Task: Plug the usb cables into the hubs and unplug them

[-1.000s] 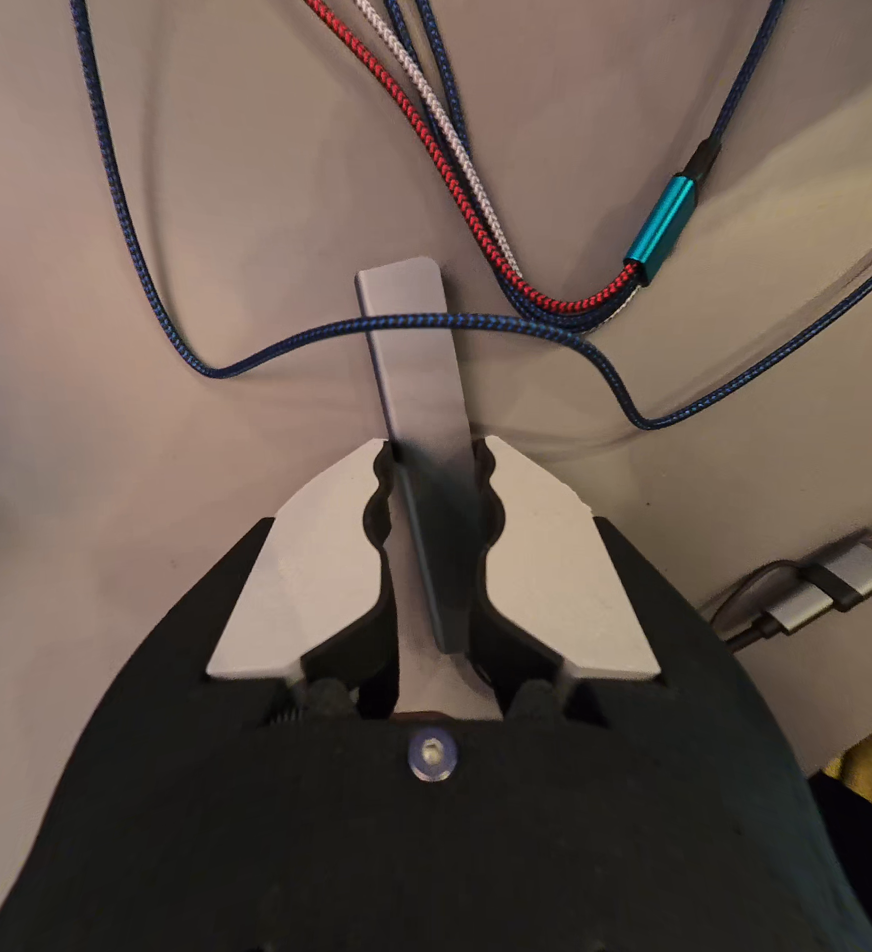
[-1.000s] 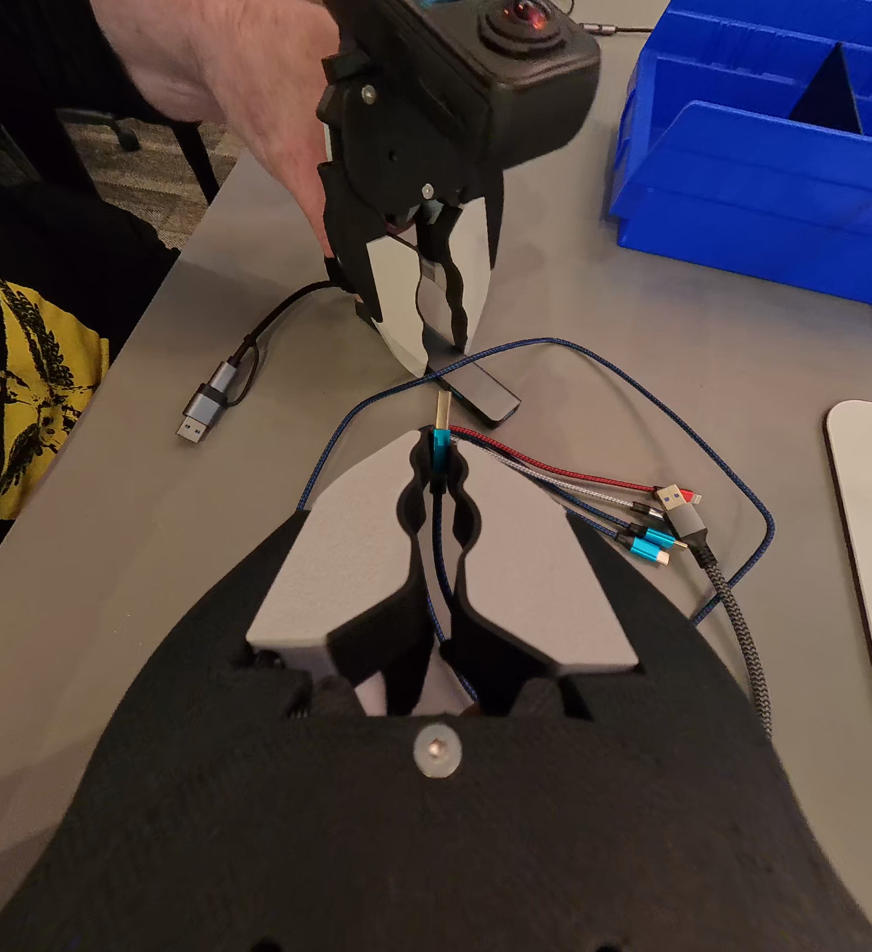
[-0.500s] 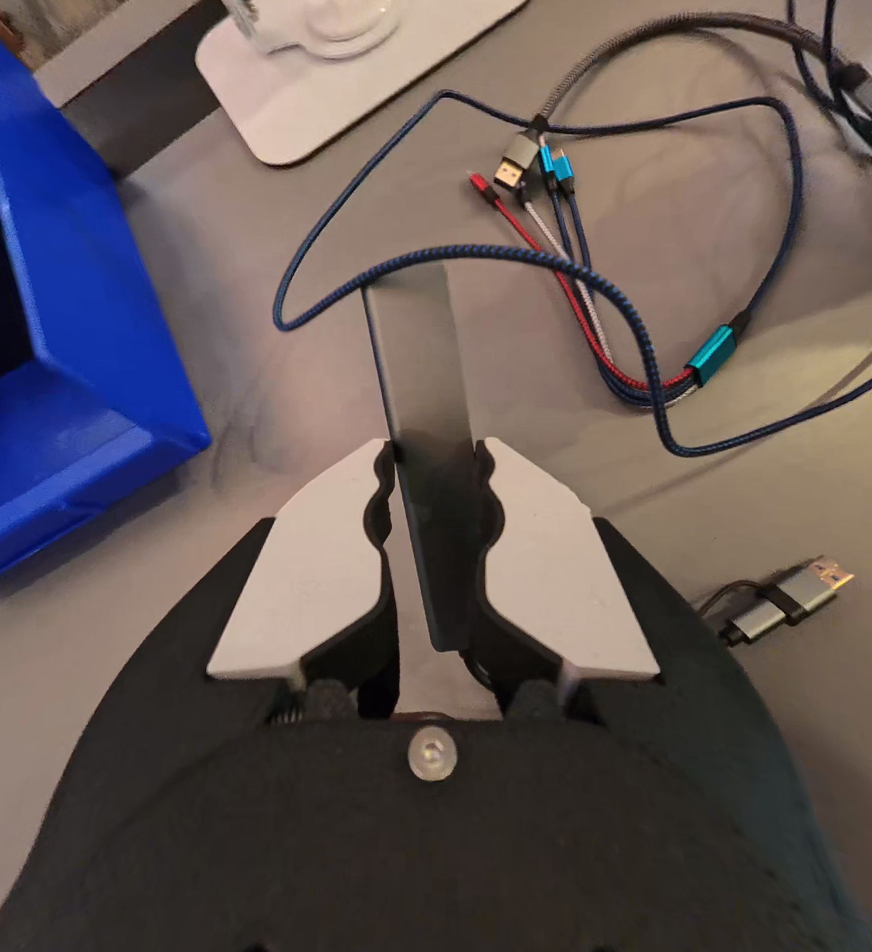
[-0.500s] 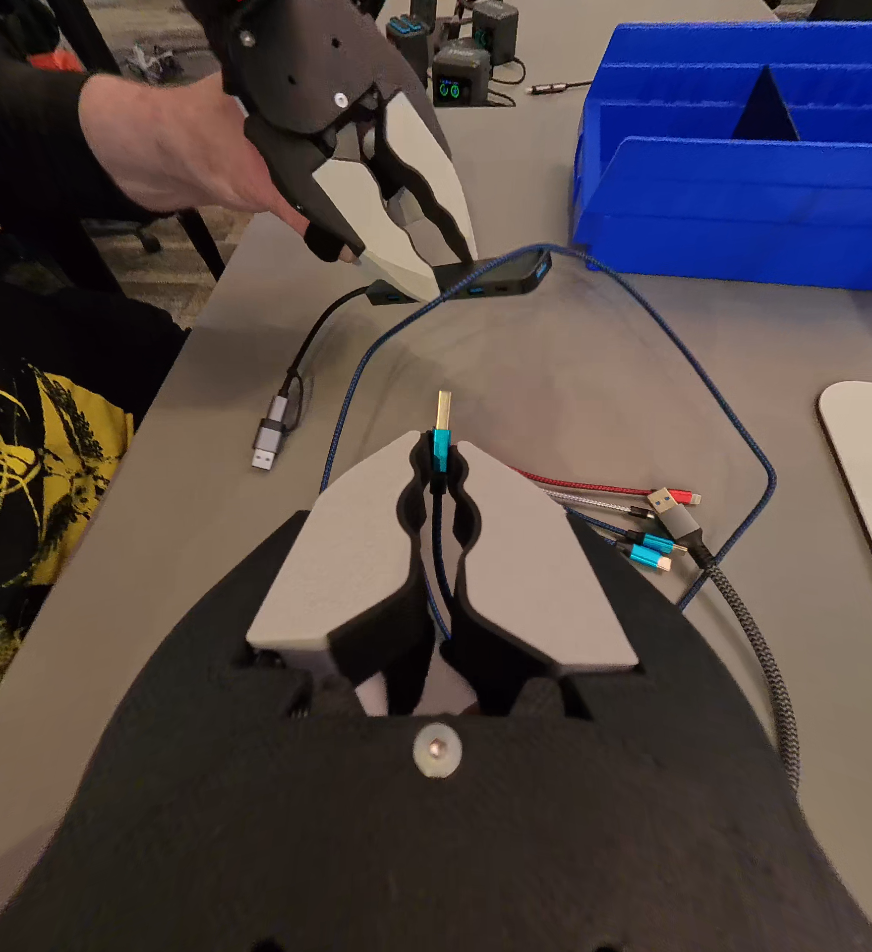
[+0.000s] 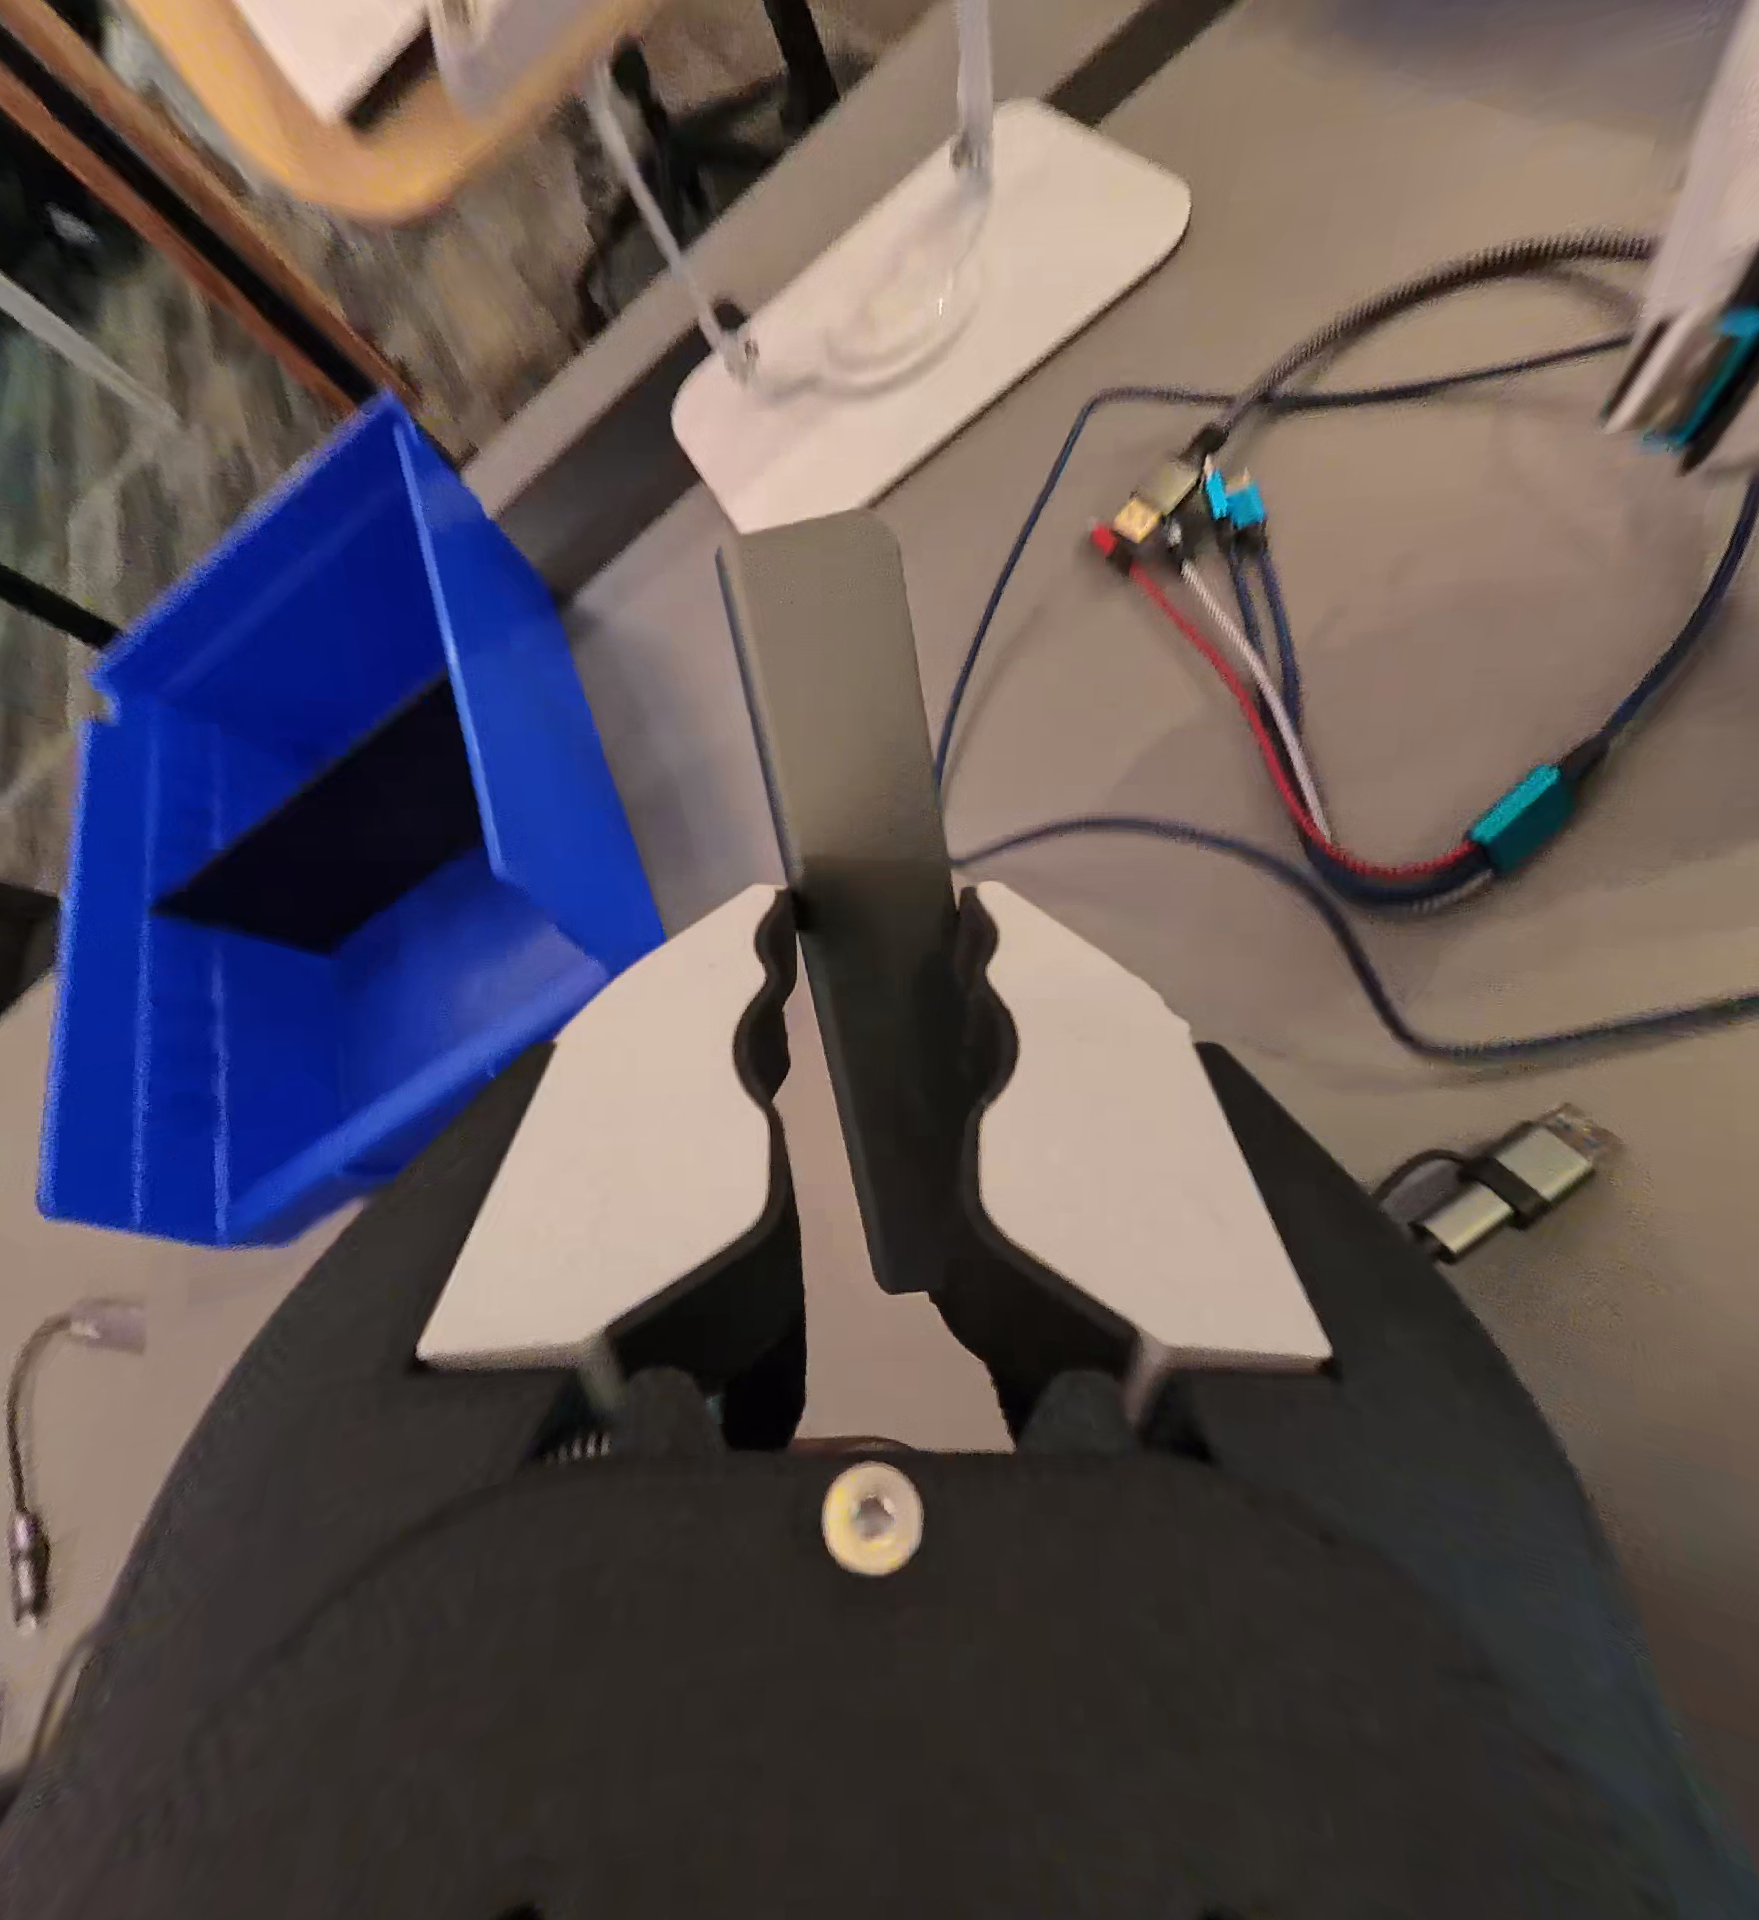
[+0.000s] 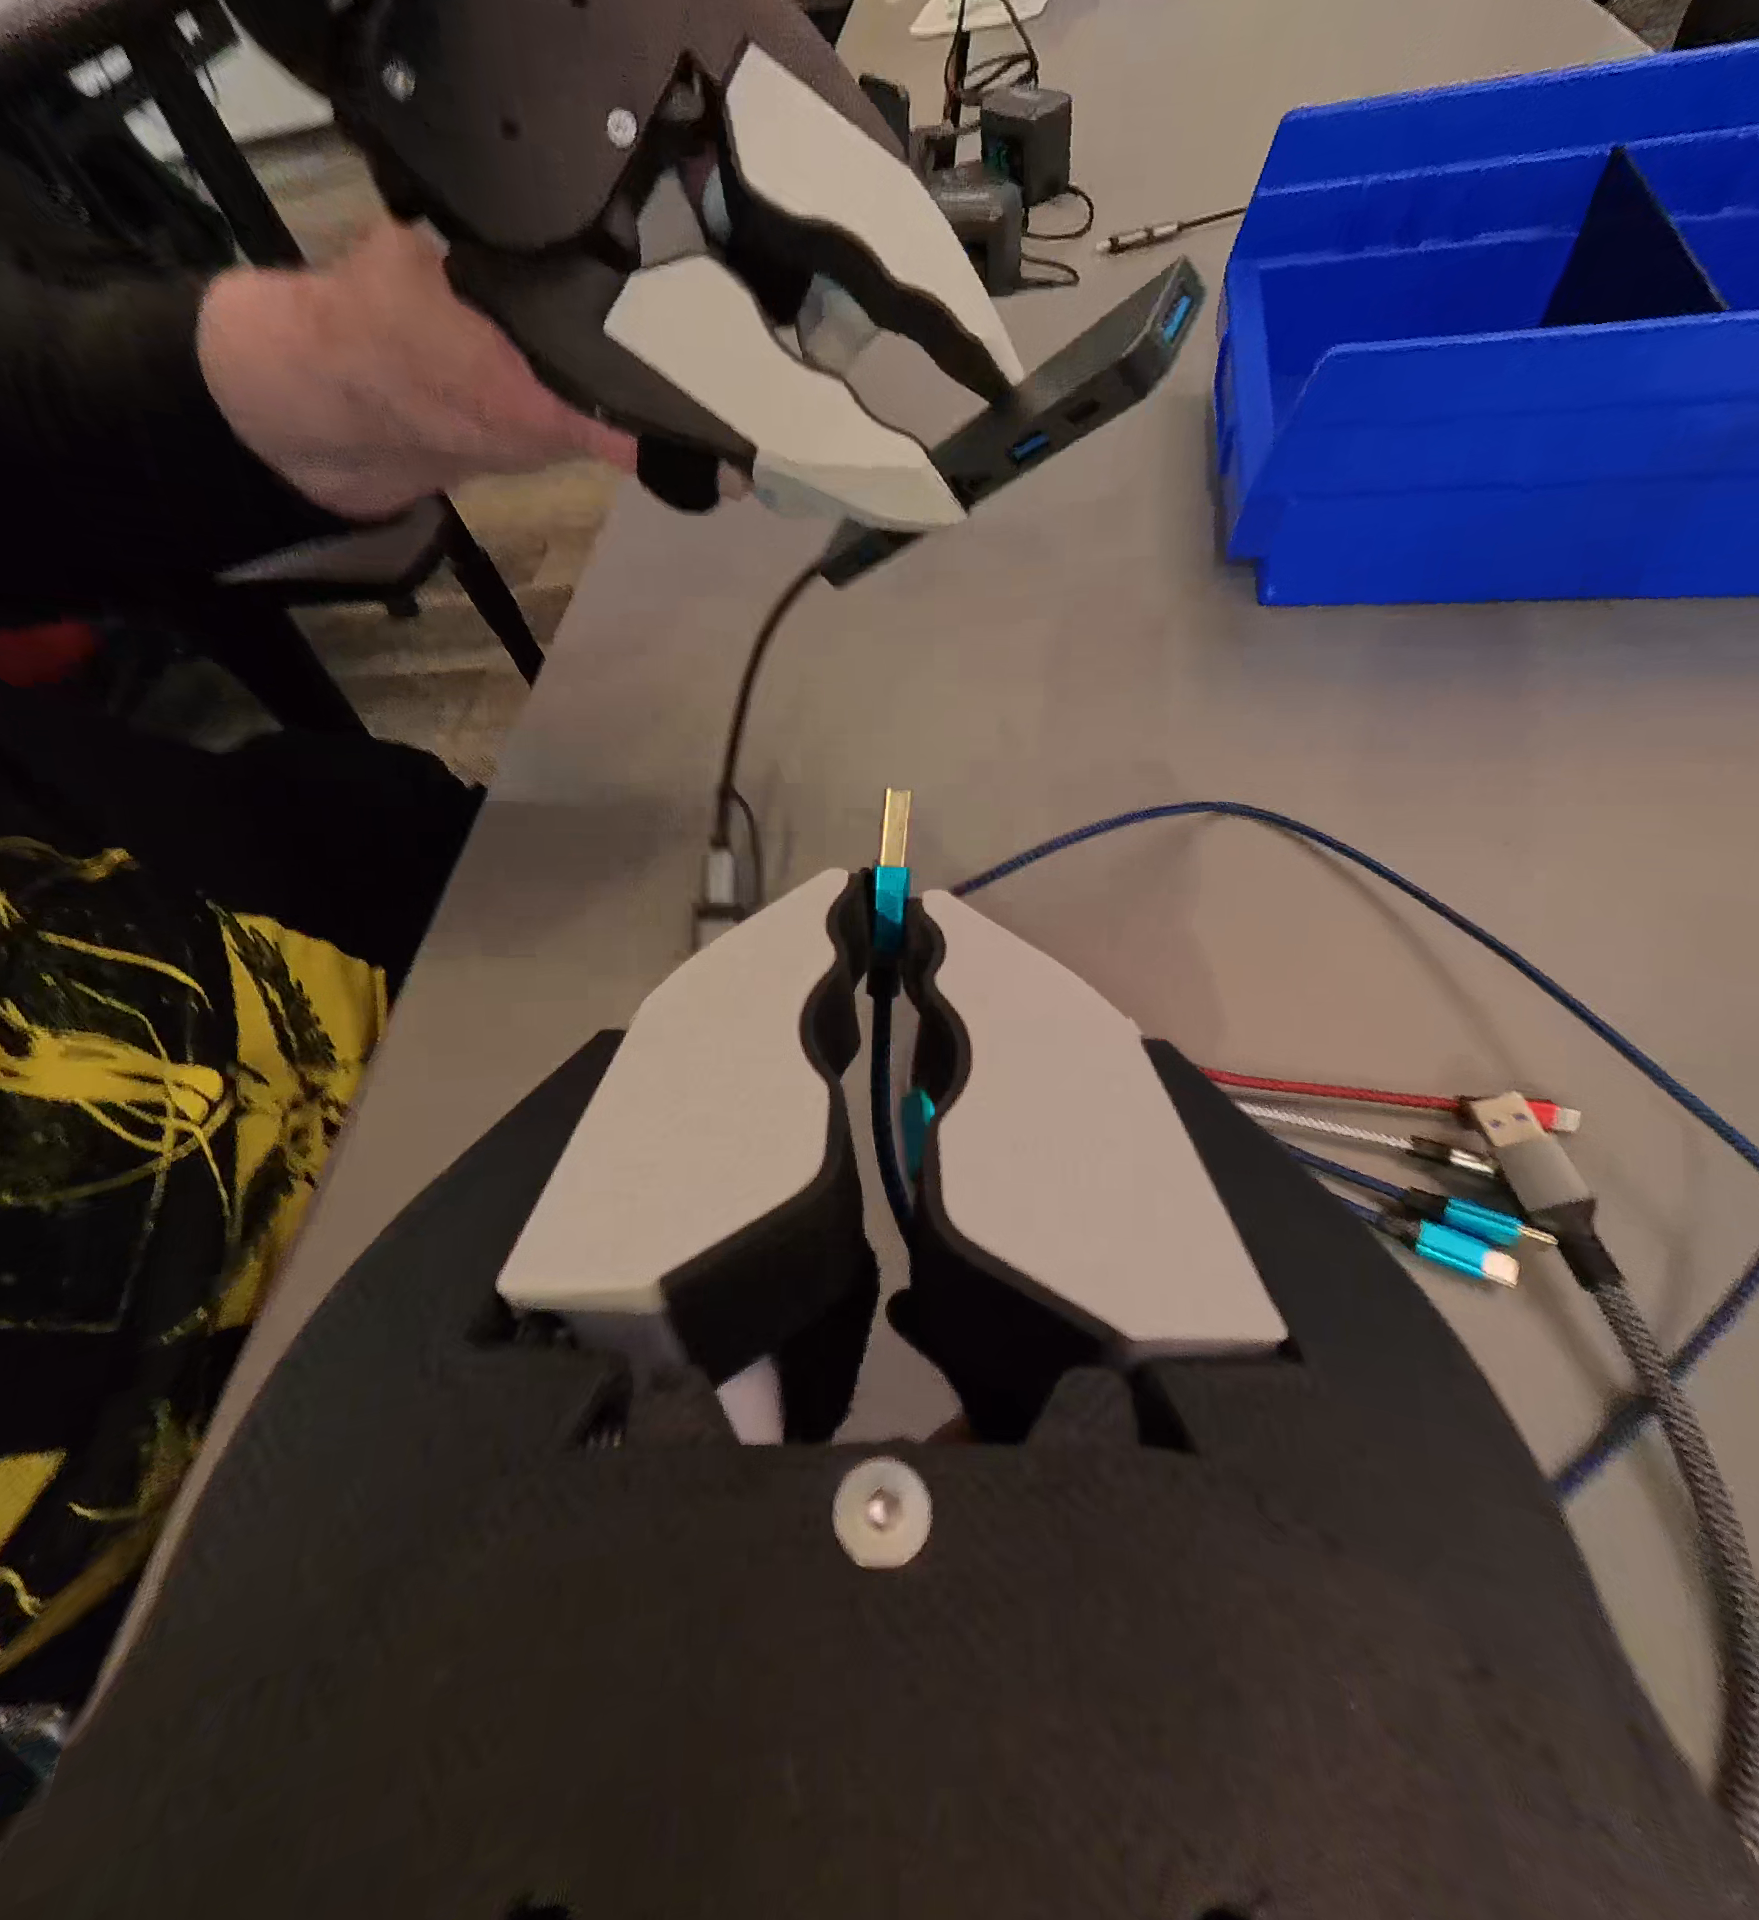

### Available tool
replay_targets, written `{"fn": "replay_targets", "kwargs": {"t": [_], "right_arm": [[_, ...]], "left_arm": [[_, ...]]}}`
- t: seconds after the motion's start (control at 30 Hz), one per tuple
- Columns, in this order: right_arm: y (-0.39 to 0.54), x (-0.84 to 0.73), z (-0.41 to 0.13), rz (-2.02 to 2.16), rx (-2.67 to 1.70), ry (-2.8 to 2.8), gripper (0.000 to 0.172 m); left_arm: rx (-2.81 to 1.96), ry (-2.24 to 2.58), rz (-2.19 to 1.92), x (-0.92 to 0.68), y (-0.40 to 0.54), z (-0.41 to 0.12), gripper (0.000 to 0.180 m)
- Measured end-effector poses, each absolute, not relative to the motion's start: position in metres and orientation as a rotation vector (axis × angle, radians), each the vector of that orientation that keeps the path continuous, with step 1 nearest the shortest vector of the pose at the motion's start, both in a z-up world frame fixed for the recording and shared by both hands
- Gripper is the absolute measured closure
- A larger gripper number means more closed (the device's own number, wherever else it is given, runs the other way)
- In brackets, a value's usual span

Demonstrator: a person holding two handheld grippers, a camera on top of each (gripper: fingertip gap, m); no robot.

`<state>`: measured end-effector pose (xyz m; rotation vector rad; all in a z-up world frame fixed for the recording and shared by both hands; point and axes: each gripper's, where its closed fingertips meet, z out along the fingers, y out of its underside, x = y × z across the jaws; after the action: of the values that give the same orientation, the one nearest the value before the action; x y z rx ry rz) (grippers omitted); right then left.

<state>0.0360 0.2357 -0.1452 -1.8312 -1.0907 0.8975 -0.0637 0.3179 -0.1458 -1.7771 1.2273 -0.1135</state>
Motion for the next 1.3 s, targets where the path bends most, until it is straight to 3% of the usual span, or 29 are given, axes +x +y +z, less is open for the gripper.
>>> {"fn": "replay_targets", "kwargs": {"t": [1.3], "right_arm": [[0.27,0.056,-0.148,1.093,-2.033,-0.816,0.167]], "left_arm": [[-1.197,1.521,0.252,0.041,0.292,-0.143,0.151]]}}
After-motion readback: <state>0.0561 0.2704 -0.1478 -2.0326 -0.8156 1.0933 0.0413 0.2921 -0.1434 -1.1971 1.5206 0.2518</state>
